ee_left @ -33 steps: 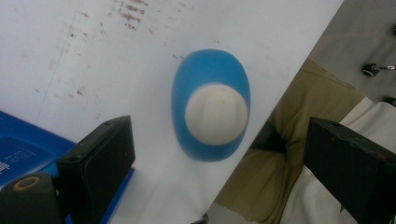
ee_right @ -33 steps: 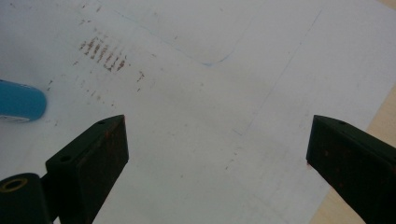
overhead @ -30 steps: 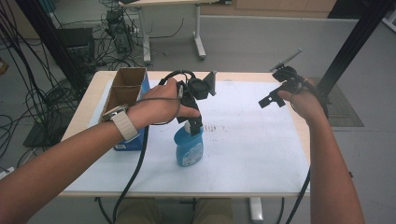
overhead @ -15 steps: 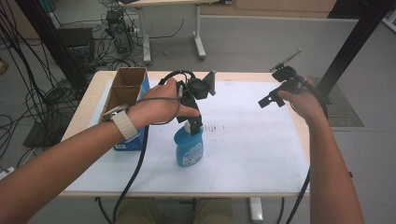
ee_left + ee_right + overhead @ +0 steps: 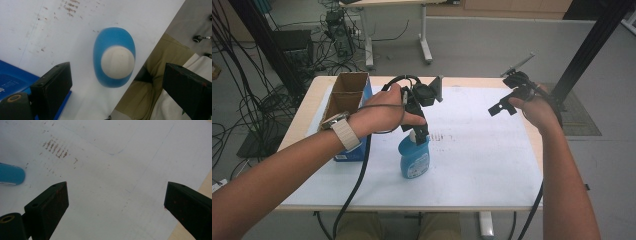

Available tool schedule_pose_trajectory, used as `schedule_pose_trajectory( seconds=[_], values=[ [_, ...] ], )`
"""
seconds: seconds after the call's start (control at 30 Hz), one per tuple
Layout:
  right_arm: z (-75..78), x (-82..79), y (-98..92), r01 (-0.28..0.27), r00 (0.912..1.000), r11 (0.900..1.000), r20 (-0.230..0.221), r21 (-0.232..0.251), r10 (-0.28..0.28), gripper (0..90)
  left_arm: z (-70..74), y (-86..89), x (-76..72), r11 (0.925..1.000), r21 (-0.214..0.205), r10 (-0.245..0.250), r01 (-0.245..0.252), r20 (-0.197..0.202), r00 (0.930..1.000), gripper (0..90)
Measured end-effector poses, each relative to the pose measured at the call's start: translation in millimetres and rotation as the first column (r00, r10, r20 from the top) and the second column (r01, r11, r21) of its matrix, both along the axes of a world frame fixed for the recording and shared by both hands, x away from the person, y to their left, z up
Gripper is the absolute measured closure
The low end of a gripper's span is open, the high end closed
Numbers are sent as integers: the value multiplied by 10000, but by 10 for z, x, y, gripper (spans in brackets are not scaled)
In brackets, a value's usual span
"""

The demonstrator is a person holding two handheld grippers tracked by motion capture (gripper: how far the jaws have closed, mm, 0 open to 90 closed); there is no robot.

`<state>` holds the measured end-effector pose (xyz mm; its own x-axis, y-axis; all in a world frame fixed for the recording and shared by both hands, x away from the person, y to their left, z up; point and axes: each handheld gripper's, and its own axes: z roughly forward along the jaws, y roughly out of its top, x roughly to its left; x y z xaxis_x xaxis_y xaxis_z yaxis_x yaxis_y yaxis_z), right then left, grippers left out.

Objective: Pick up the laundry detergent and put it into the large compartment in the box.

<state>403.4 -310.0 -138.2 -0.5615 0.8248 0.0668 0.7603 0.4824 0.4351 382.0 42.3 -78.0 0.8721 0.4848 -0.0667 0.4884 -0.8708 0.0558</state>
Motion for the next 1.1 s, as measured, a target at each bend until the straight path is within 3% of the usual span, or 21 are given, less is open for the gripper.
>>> schedule_pose_trajectory(
  seconds=[1.1],
  values=[
    [5,-3,-20,74,10000,10000,0,-16,-74,53,-3,9,24,9999,-30,120,-121,-88,9999,95]
  ],
)
